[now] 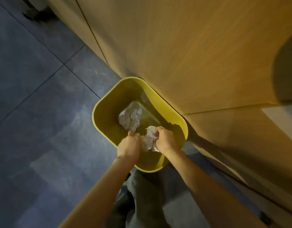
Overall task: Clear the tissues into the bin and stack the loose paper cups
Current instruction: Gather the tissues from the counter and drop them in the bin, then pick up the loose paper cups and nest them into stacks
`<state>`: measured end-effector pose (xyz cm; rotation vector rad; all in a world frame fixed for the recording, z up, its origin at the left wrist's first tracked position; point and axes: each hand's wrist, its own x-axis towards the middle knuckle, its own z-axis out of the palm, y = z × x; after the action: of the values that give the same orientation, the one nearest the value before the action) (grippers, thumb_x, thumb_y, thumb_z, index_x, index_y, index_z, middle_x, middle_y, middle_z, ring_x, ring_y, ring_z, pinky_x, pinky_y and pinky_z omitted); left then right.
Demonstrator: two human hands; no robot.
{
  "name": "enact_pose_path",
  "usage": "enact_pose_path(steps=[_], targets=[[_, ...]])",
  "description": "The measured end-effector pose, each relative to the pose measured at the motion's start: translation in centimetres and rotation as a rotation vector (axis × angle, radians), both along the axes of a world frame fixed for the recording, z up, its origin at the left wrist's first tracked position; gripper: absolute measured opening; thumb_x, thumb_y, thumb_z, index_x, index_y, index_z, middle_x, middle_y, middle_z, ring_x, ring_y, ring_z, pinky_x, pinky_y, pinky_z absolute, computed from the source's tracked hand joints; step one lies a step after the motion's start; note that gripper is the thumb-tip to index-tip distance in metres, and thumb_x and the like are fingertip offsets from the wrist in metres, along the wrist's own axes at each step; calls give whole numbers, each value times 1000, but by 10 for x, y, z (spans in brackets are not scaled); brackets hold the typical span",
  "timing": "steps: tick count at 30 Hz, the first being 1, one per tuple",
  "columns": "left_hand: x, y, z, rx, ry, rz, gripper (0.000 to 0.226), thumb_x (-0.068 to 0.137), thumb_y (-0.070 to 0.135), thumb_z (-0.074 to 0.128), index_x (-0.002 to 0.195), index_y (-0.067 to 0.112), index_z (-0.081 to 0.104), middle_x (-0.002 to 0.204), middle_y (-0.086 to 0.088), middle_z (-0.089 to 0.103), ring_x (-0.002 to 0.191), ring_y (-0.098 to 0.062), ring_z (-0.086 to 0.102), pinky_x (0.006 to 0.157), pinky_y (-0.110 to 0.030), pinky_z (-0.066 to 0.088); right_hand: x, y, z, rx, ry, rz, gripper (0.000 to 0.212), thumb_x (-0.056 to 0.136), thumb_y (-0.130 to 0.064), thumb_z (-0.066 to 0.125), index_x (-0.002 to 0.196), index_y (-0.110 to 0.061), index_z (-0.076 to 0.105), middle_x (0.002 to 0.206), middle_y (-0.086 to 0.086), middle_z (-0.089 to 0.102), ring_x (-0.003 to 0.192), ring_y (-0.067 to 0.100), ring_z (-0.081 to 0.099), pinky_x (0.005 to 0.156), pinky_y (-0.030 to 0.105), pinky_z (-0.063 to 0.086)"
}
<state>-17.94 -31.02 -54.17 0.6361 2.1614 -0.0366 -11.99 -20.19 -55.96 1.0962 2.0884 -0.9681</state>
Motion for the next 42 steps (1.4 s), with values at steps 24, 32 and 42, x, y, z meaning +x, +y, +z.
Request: enact_pose_path(steps=[24,32,42], targets=[[-13,-1,113,52,35,38,32,94,38,40,99,14,61,100,-11,67,90,-30,64,79,-38,54,-7,10,127,70,354,-218,15,91,-14,52,97,-6,62,95,17,70,88,30,64,74,37,49],[-34,22,282,268,221,36,29,93,30,43,86,8,60,96,-18,66,91,-37,61,65,-33,39,5,7,289,390,598,-87,14,88,-19,56,89,-6,62,79,16,72,72,35,66,55,32,38],[-8,85,482,746,460,-326,21,91,26,46,87,11,60,88,-10,67,82,-36,64,61,-36,47,78,56,479,630,828,-348,10,85,-20,56,86,-14,63,76,4,70,64,18,65,60,31,51]])
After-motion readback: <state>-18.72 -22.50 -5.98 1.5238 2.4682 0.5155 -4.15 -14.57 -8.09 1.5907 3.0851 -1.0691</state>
